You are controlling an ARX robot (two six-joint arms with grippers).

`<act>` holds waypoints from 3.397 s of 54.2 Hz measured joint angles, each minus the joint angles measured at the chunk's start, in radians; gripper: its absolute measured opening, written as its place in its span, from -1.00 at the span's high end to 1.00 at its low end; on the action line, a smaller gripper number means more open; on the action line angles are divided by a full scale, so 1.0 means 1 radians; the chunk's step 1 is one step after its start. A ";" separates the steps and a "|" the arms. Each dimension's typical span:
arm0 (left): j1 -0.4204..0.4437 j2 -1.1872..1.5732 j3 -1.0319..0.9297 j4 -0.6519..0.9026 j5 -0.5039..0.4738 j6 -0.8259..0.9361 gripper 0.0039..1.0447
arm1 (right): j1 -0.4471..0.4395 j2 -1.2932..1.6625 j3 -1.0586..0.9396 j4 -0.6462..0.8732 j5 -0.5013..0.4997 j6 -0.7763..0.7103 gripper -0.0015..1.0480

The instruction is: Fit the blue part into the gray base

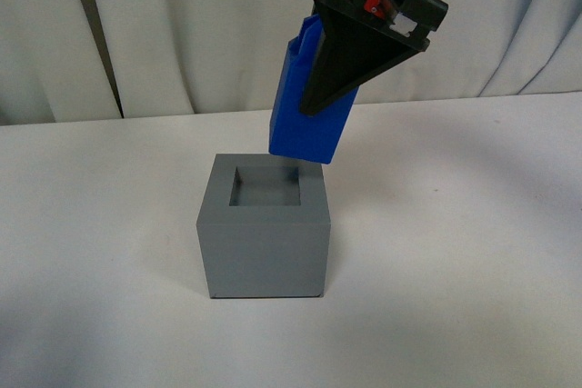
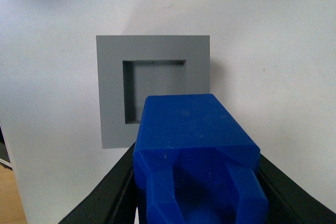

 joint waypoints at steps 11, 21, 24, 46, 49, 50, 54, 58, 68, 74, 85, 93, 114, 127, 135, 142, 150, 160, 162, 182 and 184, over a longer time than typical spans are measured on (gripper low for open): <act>0.000 0.000 0.000 0.000 0.000 0.000 -0.89 | 0.037 0.009 -0.006 0.010 0.016 0.015 0.09; 0.000 0.000 0.000 0.000 0.000 0.000 -0.89 | 0.061 0.028 -0.006 0.021 0.031 0.024 0.09; 0.000 0.000 0.000 0.000 0.000 0.000 -0.89 | 0.066 0.032 -0.006 0.032 0.037 0.030 0.09; 0.000 0.000 0.000 0.000 0.000 0.000 -0.89 | 0.087 0.051 -0.006 0.031 0.052 0.040 0.09; 0.000 0.000 0.000 0.000 0.000 0.000 -0.89 | 0.088 0.051 -0.006 0.031 0.055 0.040 0.09; 0.000 0.000 0.000 0.000 0.000 0.000 -0.89 | 0.088 0.051 -0.006 0.031 0.055 0.040 0.09; 0.000 0.000 0.000 0.000 0.000 0.000 -0.89 | 0.088 0.051 -0.006 0.036 0.064 0.040 0.09; 0.000 0.000 0.000 0.000 0.000 0.000 -0.89 | 0.088 0.051 -0.006 0.036 0.064 0.040 0.09; 0.000 0.000 0.000 0.000 0.000 0.000 -0.89 | 0.088 0.051 -0.007 0.029 0.064 0.039 0.09; 0.000 0.000 0.000 0.000 0.000 0.000 -0.89 | 0.088 0.052 -0.006 0.013 0.064 0.037 0.09; 0.000 0.000 0.000 0.000 0.000 0.000 -0.89 | 0.088 0.075 -0.002 0.003 0.071 0.037 0.09; 0.000 0.000 0.000 0.000 0.000 0.000 -0.89 | 0.087 0.079 -0.002 -0.002 0.077 0.033 0.10; 0.000 0.000 0.000 0.000 0.000 0.000 -0.89 | 0.082 0.079 -0.002 0.036 0.054 0.042 -0.58; 0.000 0.000 0.000 0.000 0.000 0.000 -0.89 | 0.038 0.023 -0.063 0.116 -0.031 0.068 -0.86; 0.000 0.000 0.000 0.000 0.000 0.000 -0.89 | -0.004 -0.068 -0.151 0.171 -0.110 0.081 -0.86; 0.000 0.000 0.000 0.000 0.000 0.000 -0.89 | -0.065 -0.179 -0.277 0.243 -0.190 0.104 -0.86; 0.000 0.000 0.000 0.000 0.000 0.000 -0.89 | -0.137 -0.297 -0.462 0.360 -0.272 0.144 -0.86; 0.000 0.000 0.000 0.000 0.000 0.000 -0.89 | -0.238 -0.463 -0.727 0.571 -0.389 0.253 -0.86; 0.000 0.000 0.000 0.000 0.000 0.000 -0.89 | -0.255 -0.490 -0.770 0.600 -0.408 0.267 -0.86; 0.000 0.000 0.000 0.000 0.000 0.000 -0.89 | -0.466 -0.713 -1.290 1.178 -0.529 0.554 -0.86; 0.000 0.000 0.000 0.000 0.000 0.000 -0.89 | -0.482 -0.730 -1.359 1.309 -0.501 0.626 -0.86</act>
